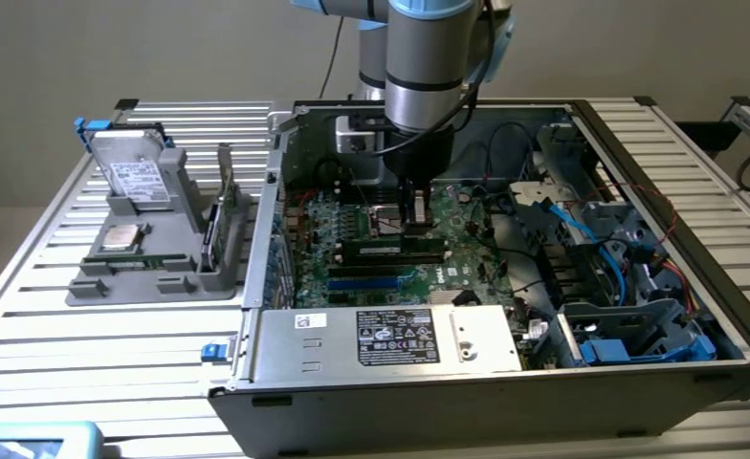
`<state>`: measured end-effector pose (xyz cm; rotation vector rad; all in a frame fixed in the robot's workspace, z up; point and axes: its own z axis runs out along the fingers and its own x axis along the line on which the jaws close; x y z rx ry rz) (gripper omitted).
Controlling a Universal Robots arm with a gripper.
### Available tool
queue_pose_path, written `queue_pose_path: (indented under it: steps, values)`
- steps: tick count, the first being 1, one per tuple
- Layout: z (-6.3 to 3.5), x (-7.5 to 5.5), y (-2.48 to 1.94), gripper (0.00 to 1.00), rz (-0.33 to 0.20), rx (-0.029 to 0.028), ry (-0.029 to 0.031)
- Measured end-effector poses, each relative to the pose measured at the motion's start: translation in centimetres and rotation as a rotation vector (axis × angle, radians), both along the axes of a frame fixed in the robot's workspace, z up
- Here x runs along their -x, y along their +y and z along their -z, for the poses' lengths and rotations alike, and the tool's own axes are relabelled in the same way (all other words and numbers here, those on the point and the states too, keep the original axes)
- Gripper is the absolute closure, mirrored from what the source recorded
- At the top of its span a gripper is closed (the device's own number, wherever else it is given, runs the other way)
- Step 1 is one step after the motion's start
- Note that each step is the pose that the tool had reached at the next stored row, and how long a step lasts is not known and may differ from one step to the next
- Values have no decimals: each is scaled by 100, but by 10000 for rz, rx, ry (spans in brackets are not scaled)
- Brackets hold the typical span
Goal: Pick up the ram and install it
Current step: 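Insert the ram into the slot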
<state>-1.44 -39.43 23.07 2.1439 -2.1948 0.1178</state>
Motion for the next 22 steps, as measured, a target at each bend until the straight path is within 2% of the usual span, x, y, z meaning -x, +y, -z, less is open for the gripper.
queue_pose_path:
  steps: [8,11,22]
  values:
    - [6,8,-4,88,0,-68,-14]
    - [7,8,-22,88,9,-73,-14]
    - [20,7,-21,88,9,-98,-20]
